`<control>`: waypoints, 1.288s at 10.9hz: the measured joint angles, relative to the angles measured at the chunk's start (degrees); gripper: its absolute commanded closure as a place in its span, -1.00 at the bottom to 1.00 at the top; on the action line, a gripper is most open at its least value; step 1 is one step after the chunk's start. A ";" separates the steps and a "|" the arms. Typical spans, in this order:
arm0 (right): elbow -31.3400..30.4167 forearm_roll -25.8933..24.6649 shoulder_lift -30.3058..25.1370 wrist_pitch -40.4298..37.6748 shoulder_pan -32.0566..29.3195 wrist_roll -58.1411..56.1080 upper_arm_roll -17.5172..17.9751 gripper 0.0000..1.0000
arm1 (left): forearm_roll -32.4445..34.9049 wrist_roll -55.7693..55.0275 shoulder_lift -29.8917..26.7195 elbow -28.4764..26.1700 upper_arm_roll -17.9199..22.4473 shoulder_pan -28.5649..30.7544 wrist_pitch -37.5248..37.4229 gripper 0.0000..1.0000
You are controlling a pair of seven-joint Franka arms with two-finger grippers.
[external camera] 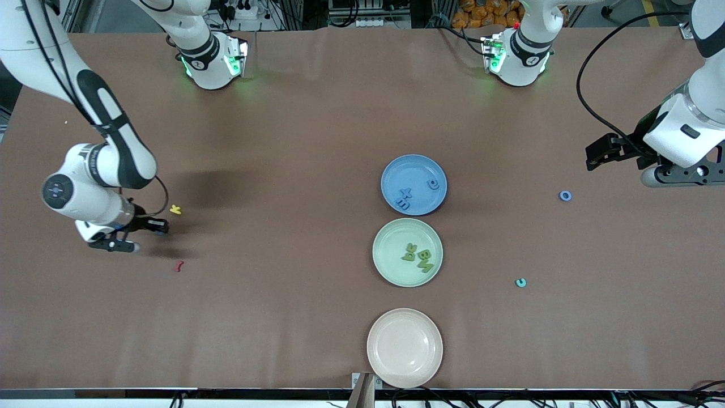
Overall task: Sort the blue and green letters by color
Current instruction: 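Close the right gripper on the blue c and lift, then carry the blue c with the right gripper over the blue plate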
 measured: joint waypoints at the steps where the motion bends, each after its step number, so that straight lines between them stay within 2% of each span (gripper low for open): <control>1: 0.60 0.00 -0.71 -2.73 1.91 7.95 2.39 1.00 | 0.00 0.00 0.01 0.00 0.02 0.01 0.00 -1.00; 4: 1.87 0.03 -1.80 -5.76 9.30 34.01 9.20 1.00 | 0.00 0.00 0.02 0.00 0.02 0.01 0.00 -1.00; 5: 2.34 0.02 -1.79 -5.76 13.40 42.15 9.90 1.00 | 0.00 0.00 0.02 -0.01 0.03 0.02 0.00 -1.00; 7: 4.33 0.04 -1.31 -5.77 22.32 57.22 10.02 1.00 | 0.00 0.00 0.02 -0.01 0.04 0.02 0.00 -1.00; 10: 11.20 0.07 2.21 -6.89 32.91 76.44 9.90 1.00 | 0.00 0.00 0.02 -0.01 0.02 -0.01 0.00 -1.00; 14: 27.87 0.08 11.68 -13.38 44.25 97.73 9.61 1.00 | 0.00 0.00 0.03 -0.01 0.00 -0.04 0.04 -1.00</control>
